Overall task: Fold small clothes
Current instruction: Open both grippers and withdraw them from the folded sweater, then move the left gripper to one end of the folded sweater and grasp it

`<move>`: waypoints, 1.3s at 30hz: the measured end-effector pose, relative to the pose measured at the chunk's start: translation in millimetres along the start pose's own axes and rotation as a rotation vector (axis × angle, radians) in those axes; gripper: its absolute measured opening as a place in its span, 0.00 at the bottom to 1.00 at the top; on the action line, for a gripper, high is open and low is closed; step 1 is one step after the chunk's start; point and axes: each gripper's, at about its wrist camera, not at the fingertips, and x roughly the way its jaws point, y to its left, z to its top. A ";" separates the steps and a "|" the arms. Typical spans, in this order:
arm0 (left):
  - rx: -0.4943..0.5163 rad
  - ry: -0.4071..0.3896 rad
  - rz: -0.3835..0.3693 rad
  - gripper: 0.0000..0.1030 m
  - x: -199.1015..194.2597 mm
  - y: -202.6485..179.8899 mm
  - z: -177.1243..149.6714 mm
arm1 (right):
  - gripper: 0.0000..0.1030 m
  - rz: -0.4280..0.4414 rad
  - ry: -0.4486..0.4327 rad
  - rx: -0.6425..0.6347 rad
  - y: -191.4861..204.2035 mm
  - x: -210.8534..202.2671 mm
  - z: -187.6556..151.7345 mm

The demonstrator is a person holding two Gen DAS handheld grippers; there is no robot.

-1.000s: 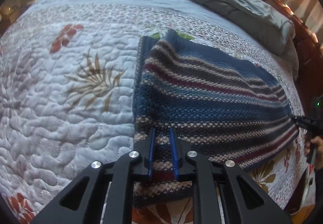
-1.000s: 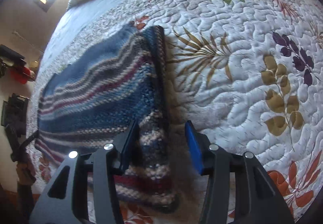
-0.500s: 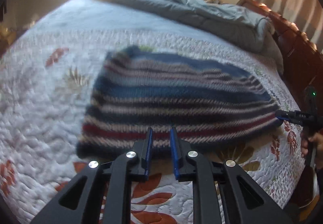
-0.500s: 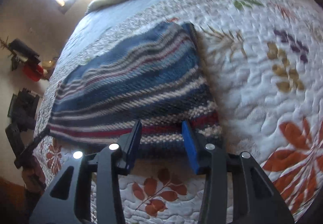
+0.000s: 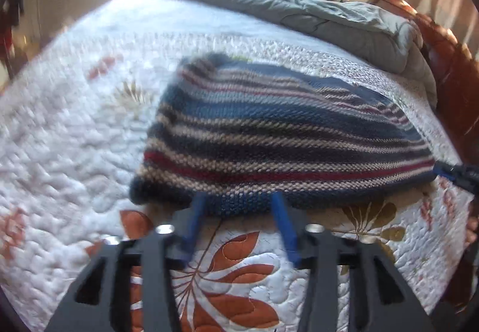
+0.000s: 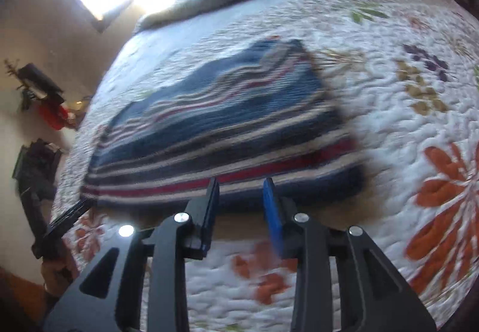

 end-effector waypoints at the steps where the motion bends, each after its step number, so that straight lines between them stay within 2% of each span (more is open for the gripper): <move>1: 0.030 -0.020 0.013 0.56 -9.0 -7.0 0.1 | 0.36 0.030 0.001 -0.022 16.0 2.1 -6.3; 3: 0.076 -0.051 0.027 0.61 -24.9 -16.1 3.6 | 0.41 0.082 0.011 -0.060 46.7 11.8 -17.7; 5: 0.108 -0.077 0.045 0.72 -35.8 -21.5 6.6 | 0.44 0.120 0.032 -0.110 75.4 24.3 -28.6; 7: 0.136 -0.091 0.057 0.77 -44.6 -24.6 10.6 | 0.58 0.129 0.044 -0.177 104.7 38.8 -38.0; 9: 0.144 -0.108 0.067 0.81 -51.2 -23.2 14.9 | 0.65 0.122 0.038 -0.241 129.5 50.7 -44.7; 12: 0.148 -0.112 0.075 0.87 -56.8 -15.7 19.5 | 0.79 0.147 0.037 -0.261 153.0 64.0 -48.5; 14: 0.137 -0.103 0.074 0.92 -55.9 -7.3 21.8 | 0.80 0.159 0.039 -0.282 166.5 73.4 -51.5; 21: 0.144 -0.034 0.140 0.92 -35.3 30.6 31.9 | 0.87 0.158 0.023 -0.379 212.9 88.0 -65.9; 23: 0.135 -0.010 0.128 0.95 -29.5 42.7 38.6 | 0.88 0.140 0.017 -0.431 225.3 92.1 -71.1; 26: 0.061 0.043 0.038 0.95 -16.3 74.4 58.9 | 0.88 0.101 0.008 -0.529 245.1 95.5 -79.2; 28: -0.020 0.083 -0.107 0.95 -3.3 101.3 79.1 | 0.88 0.053 -0.017 -0.609 257.5 97.5 -85.7; 32: -0.166 0.169 -0.311 0.96 31.7 138.4 112.7 | 0.88 -0.030 -0.052 -0.756 278.0 108.3 -98.8; 35: -0.298 0.254 -0.417 0.96 71.2 160.3 127.8 | 0.88 -0.077 -0.064 -0.818 286.5 118.5 -104.1; 39: -0.416 0.373 -0.519 0.96 117.7 169.7 131.2 | 0.88 -0.111 -0.011 -0.847 294.1 143.6 -100.8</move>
